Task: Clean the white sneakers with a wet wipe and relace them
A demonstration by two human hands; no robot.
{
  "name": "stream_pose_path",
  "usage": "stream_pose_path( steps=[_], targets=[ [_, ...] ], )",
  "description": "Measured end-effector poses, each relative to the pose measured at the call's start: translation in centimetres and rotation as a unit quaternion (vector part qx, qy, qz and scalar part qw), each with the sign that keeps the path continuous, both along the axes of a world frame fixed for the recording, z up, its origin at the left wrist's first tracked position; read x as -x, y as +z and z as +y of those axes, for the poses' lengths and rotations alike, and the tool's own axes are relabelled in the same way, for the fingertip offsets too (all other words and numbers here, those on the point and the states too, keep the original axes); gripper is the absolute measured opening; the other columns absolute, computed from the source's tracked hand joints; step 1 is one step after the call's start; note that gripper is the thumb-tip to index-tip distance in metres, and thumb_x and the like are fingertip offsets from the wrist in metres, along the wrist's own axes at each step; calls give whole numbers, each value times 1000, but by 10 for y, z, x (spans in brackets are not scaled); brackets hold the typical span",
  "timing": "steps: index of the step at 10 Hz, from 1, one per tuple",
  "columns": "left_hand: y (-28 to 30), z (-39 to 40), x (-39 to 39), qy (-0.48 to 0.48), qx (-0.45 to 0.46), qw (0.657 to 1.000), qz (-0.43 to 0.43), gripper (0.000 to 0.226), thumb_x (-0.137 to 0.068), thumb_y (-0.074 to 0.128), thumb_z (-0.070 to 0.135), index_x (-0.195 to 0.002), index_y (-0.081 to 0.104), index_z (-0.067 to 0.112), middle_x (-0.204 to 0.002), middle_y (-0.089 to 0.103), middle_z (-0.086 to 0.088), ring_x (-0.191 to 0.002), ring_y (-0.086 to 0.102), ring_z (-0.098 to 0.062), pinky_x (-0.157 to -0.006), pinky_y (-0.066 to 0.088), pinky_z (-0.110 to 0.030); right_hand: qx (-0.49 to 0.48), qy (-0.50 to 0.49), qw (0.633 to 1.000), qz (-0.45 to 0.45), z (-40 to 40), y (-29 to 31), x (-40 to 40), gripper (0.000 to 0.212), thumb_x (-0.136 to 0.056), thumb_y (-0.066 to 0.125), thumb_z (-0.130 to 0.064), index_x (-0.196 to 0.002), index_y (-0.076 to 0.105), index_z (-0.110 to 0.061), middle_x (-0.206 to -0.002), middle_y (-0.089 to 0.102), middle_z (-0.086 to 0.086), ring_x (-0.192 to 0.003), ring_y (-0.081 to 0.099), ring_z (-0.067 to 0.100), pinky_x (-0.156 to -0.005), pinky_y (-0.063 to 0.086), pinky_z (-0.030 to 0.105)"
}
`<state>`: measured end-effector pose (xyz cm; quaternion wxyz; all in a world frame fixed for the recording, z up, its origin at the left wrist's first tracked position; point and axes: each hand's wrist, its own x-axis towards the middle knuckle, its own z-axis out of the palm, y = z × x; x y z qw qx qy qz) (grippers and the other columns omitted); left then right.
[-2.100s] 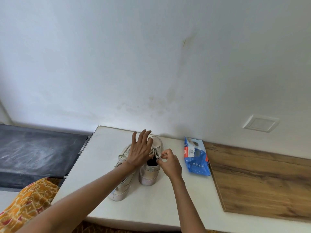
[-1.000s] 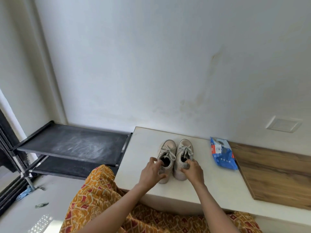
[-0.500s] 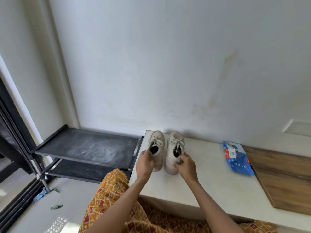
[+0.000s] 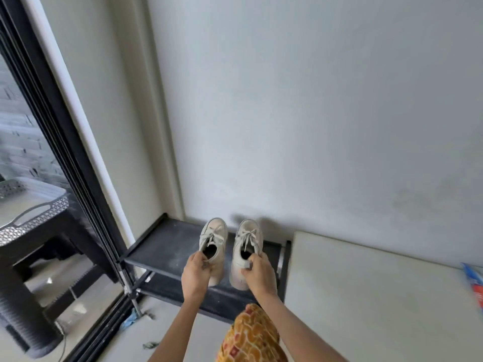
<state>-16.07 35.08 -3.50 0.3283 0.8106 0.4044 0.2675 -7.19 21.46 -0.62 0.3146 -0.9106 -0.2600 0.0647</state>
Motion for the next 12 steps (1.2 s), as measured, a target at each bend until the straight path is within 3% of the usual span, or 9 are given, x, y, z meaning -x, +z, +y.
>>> stream_pose_path(
  steps=[2,4,7,9,10,11,12],
  targets=[
    [-23,39,19,4,24,1000,19,16,-73,63,1,-81,53,12,-88,57,3,-74,51,-20,-61,33,-29,28,-4,1000,8,47,-30,20,18,-90,59,-23,-100,56,-9,-128,47,8,-94,63,28,-77,53,35],
    [-27,49,12,-11,48,999,10,16,-73,62,2,-82,53,12,-91,58,6,-78,51,-20,-64,34,-29,75,20,997,-25,59,-46,19,19,-91,55,-18,-106,55,-8,-133,43,9,-99,61,27,-77,53,35],
    [-39,44,6,-22,43,999,25,16,-76,59,1,-87,52,11,-104,51,10,-84,51,-16,-68,33,-26,57,21,998,-12,61,-51,21,23,-89,60,-19,-110,54,-11,-129,44,9,-98,61,27,-77,50,32],
    [-37,46,9,-23,38,998,39,16,-74,54,-4,-83,49,8,-100,55,1,-81,51,-21,-64,33,-28,14,10,999,47,69,-41,24,24,-90,59,-23,-110,57,-10,-131,42,8,-98,61,27,-80,47,31],
    [-33,47,12,-38,38,997,50,20,-74,53,-6,-90,54,6,-103,56,-5,-88,53,-25,-67,40,-31,21,24,998,58,69,-36,21,27,-89,59,-22,-113,55,-10,-130,41,9,-99,60,28,-81,46,31],
    [-28,42,1,-51,-3,998,46,31,-76,66,5,-106,58,2,-119,53,-19,-114,47,-40,-97,39,-53,21,49,997,60,52,-28,16,32,-90,58,-24,-120,53,-12,-132,41,8,-106,56,27,-87,47,32],
    [-16,26,-10,25,-16,999,35,43,-85,64,36,-118,52,10,-150,27,-18,-142,13,-34,-113,7,-54,-12,61,997,41,27,-24,6,36,-92,57,-29,-124,52,-15,-140,36,9,-124,44,26,-95,45,33]
  ],
)
